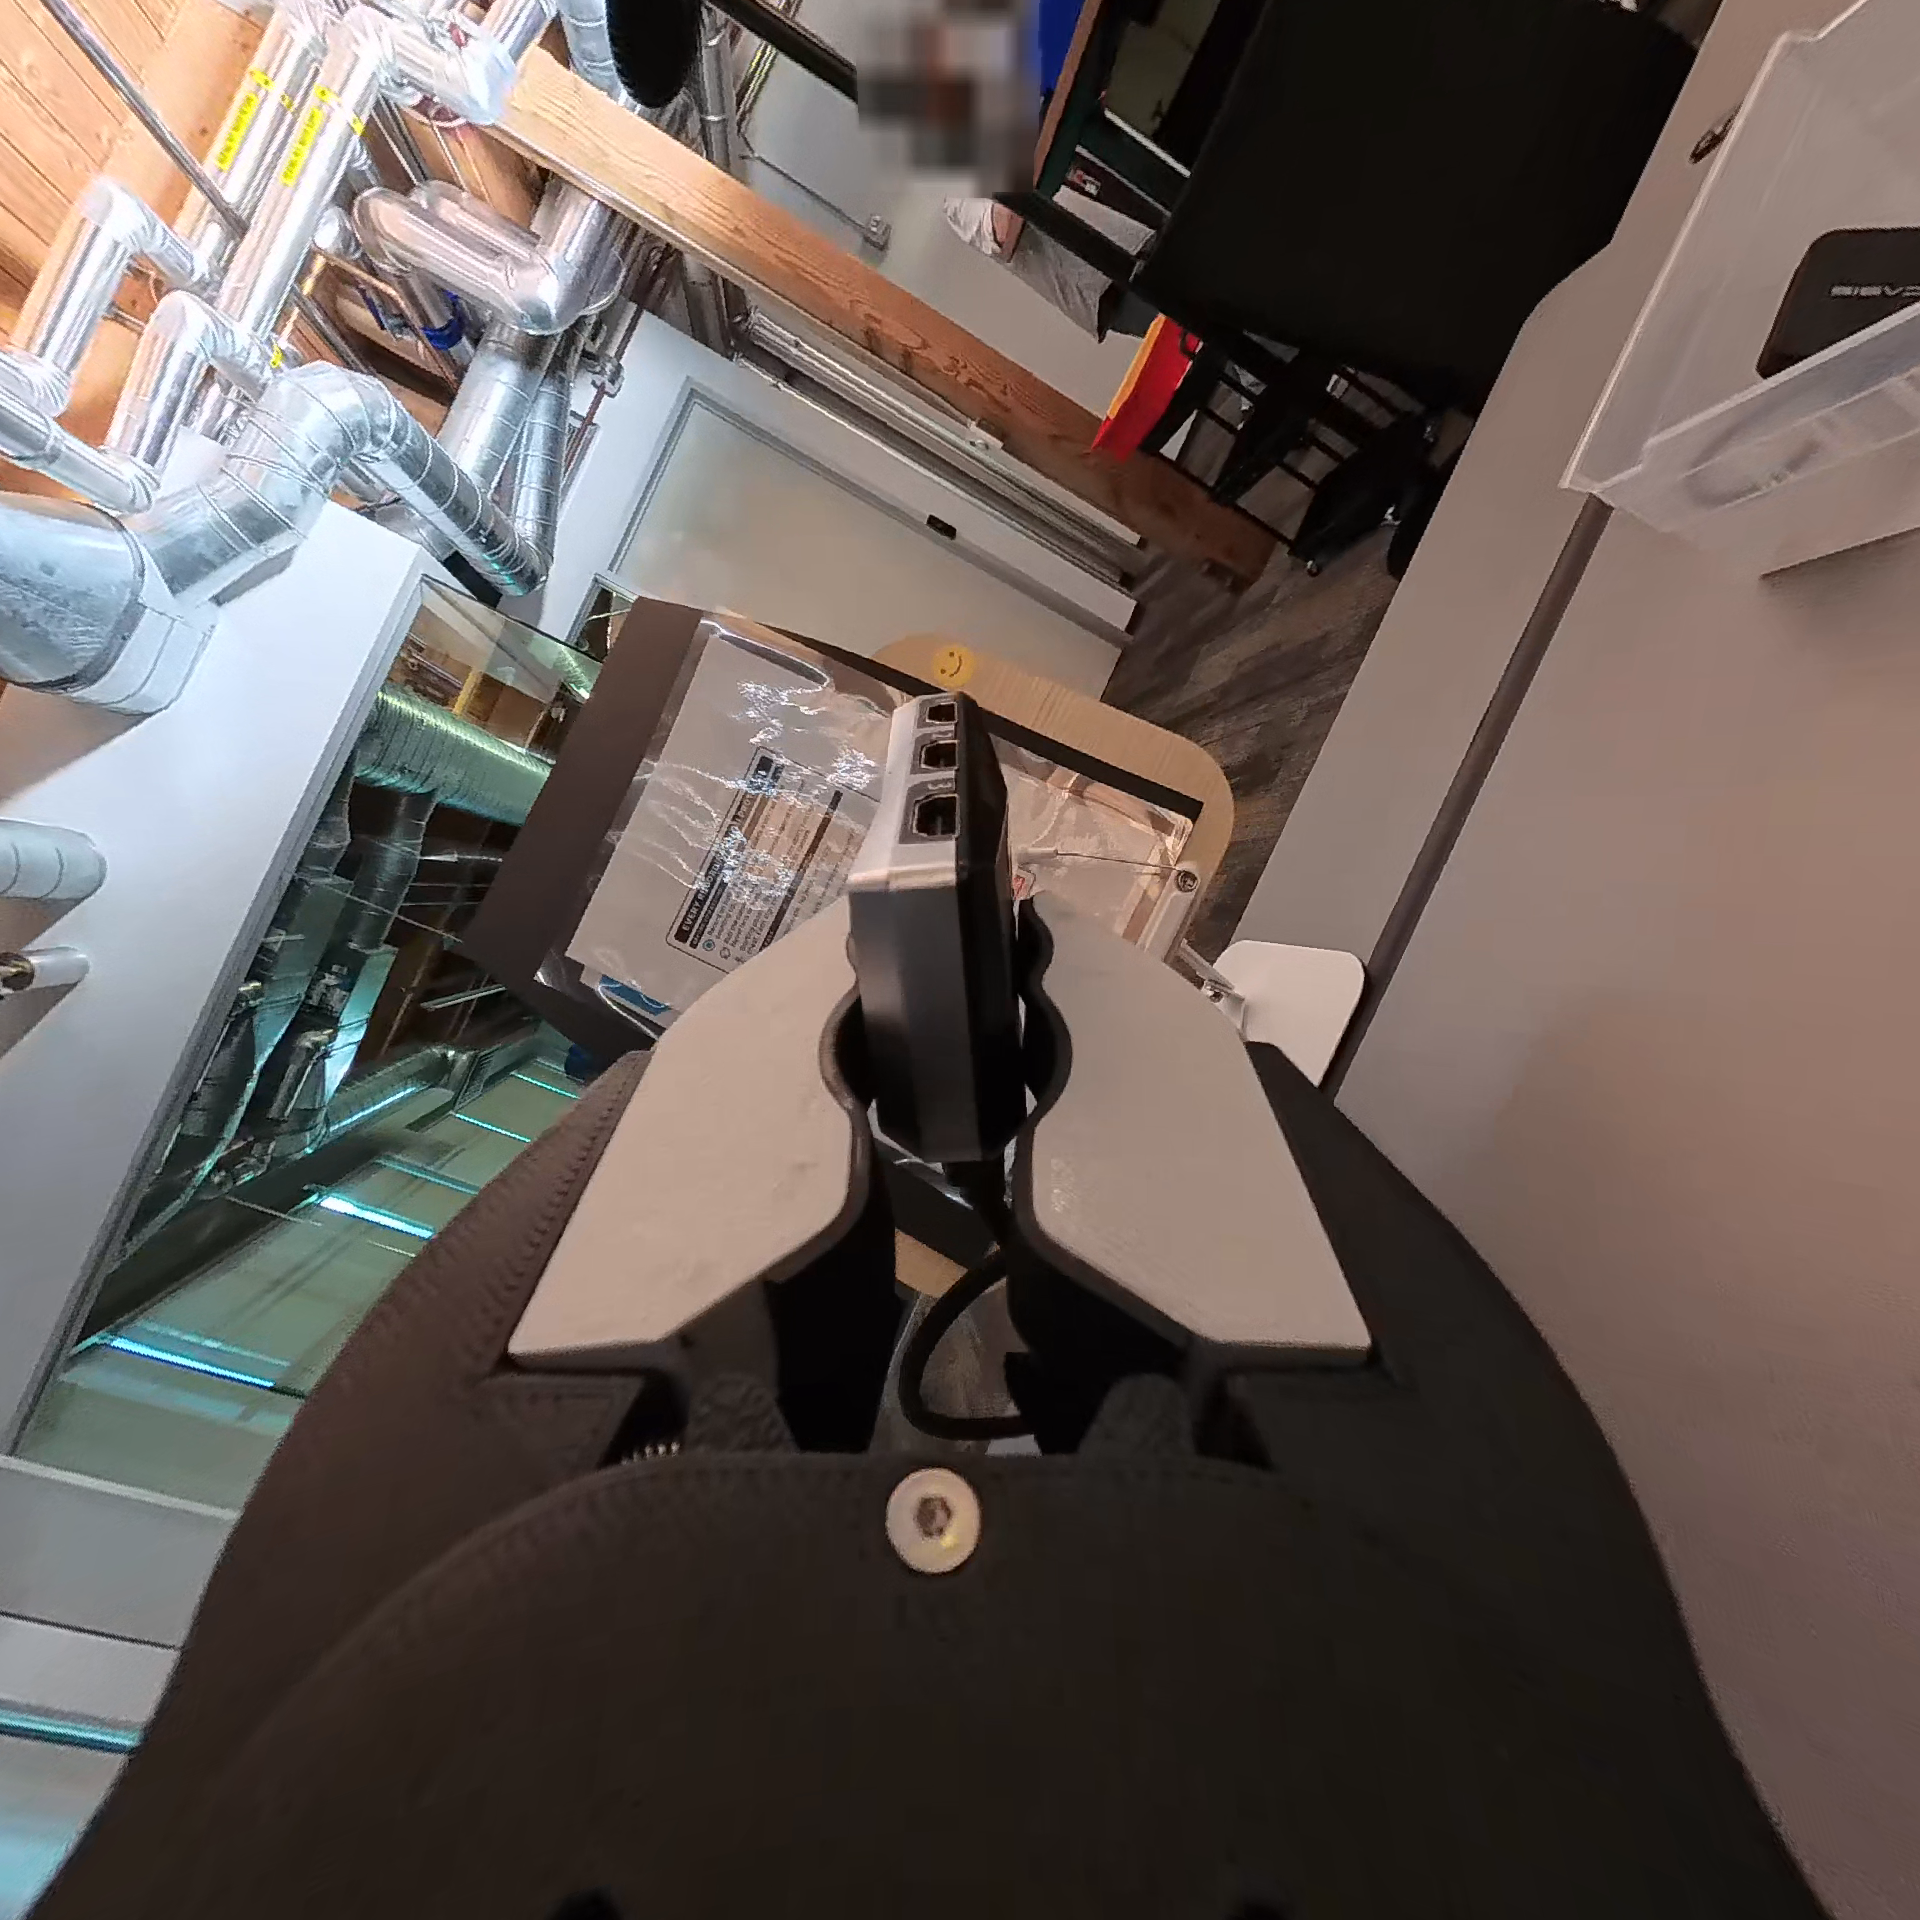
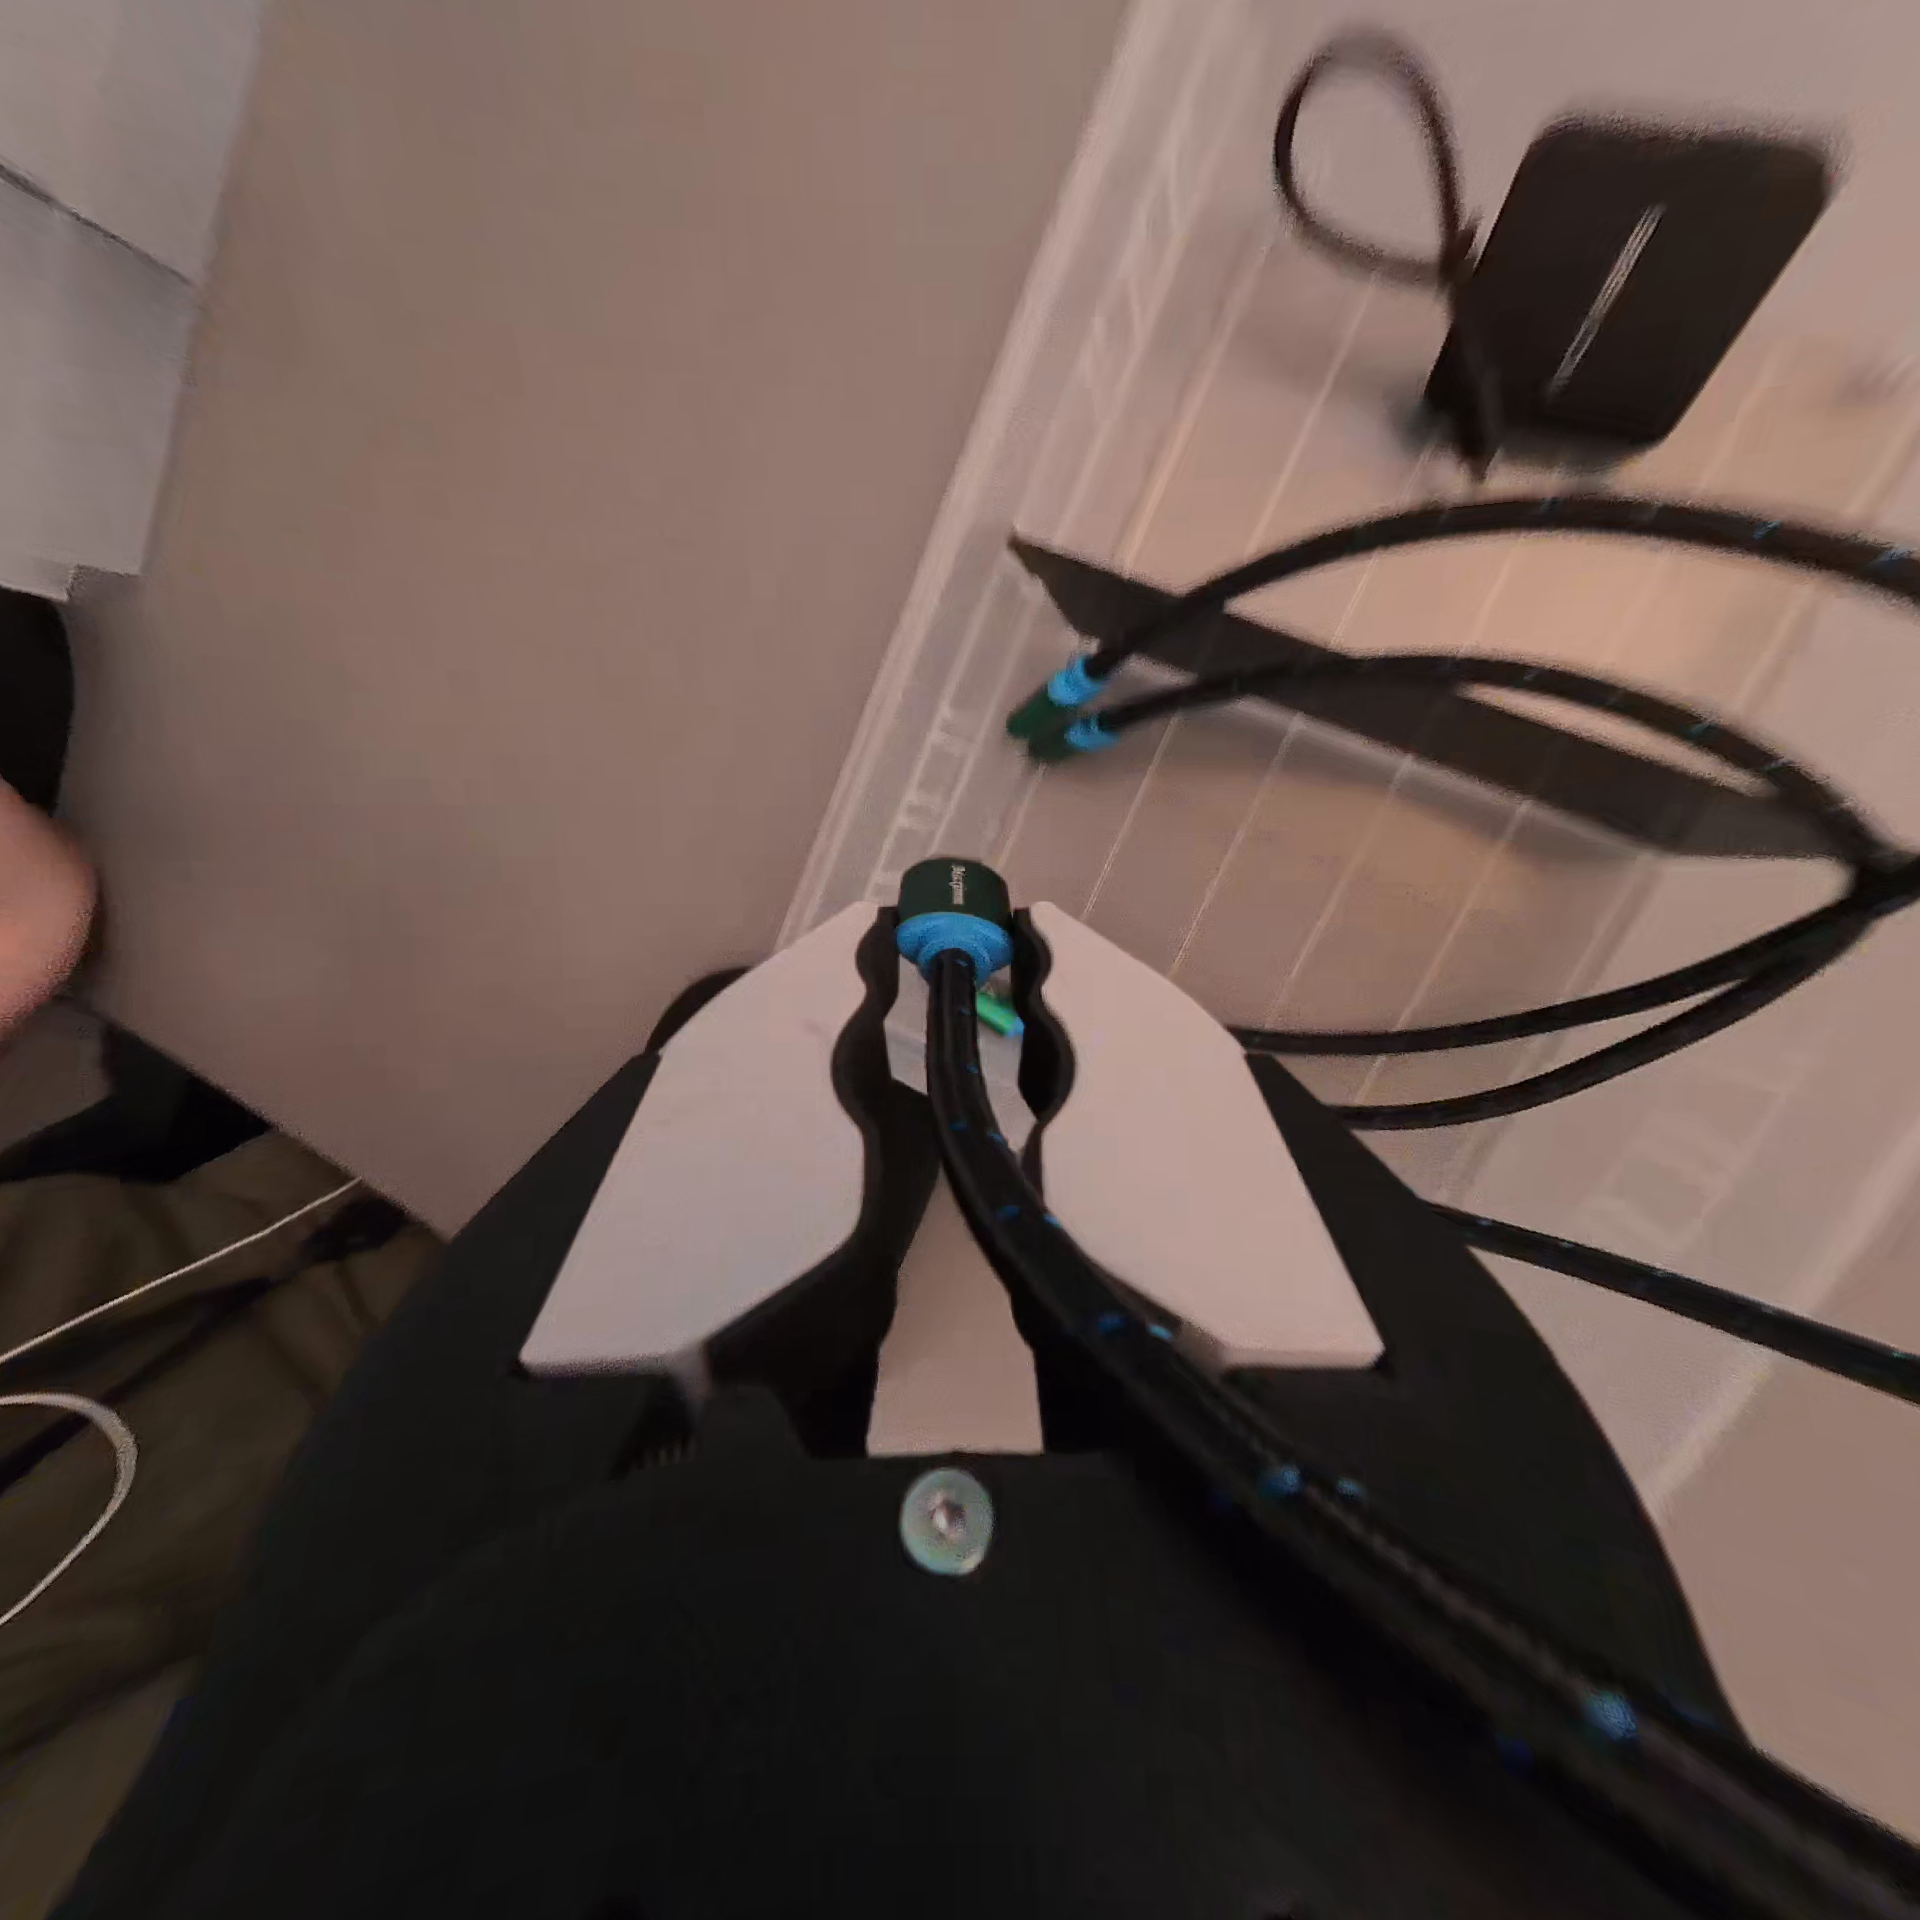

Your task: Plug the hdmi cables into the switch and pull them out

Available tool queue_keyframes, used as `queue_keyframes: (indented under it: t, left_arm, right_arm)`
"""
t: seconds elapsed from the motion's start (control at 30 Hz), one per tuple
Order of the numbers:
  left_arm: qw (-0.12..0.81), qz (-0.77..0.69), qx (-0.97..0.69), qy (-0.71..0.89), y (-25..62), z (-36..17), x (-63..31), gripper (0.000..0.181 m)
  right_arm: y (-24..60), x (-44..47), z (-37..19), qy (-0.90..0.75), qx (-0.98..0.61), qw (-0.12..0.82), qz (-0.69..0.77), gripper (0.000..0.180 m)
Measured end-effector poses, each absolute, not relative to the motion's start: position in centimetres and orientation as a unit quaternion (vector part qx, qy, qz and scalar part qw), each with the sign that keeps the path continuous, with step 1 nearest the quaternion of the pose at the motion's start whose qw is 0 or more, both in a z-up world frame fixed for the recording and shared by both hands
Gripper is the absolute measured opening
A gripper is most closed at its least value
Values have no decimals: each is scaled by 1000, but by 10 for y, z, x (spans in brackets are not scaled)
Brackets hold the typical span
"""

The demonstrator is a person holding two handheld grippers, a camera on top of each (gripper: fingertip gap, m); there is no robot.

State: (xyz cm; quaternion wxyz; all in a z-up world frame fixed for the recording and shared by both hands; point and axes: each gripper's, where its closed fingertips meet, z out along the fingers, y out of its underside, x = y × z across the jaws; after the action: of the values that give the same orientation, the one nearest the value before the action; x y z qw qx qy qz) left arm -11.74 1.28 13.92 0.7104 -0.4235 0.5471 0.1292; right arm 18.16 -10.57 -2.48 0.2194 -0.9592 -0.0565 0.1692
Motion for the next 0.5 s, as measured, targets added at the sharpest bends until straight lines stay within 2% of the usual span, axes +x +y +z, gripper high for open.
queue_keyframes:
  t: [0.17,0.3,0.33,0.43,0.5]
  left_arm:
    - [715,123,-416,547,6,143,-116,21]
    - [718,124,-411,549,2,145,-114,21]
    - [717,124,-410,549,1,145,-114,21]
    - [717,126,-410,550,1,145,-114,21]
    - [717,126,-410,549,1,146,-115,21]
  right_arm:
    - [-89,197,-84,-7,-967,128,220,21]
    - [-87,190,-98,-41,-959,97,262,21]
    - [-86,188,-97,-50,-957,99,267,21]
    - [-83,188,-84,-53,-949,131,281,39]
    - [-83,191,-68,-55,-945,166,277,44]
